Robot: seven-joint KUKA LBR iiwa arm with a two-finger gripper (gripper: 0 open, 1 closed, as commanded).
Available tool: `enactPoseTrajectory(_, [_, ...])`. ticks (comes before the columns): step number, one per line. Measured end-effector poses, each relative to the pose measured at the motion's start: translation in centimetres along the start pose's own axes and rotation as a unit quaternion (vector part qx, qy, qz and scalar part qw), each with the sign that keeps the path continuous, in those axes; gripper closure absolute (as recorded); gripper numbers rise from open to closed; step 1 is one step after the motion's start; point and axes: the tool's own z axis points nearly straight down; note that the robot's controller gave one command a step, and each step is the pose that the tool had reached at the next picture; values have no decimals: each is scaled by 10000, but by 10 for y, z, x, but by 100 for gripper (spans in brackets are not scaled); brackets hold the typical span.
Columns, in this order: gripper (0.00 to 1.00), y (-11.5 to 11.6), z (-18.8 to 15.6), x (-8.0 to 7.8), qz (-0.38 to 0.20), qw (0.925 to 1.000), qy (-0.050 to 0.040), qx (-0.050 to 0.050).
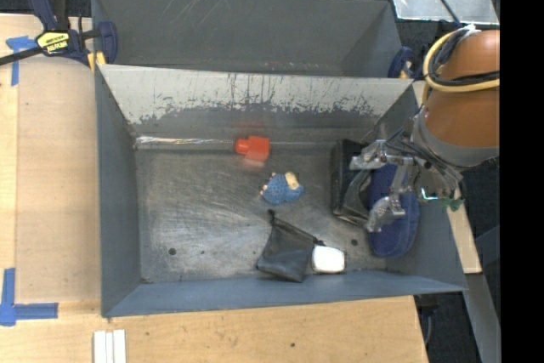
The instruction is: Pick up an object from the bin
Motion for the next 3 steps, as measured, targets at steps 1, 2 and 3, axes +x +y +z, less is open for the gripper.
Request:
enactPoseTrajectory(1, [0, 109, 143, 20, 202, 9998, -74, 16])
enactPoseTrajectory(2, [0, 94, 113, 19, 1653, 9862, -46, -2])
enactPoseTrajectory(3, [0, 81, 109, 15, 3468, 9379, -41, -4])
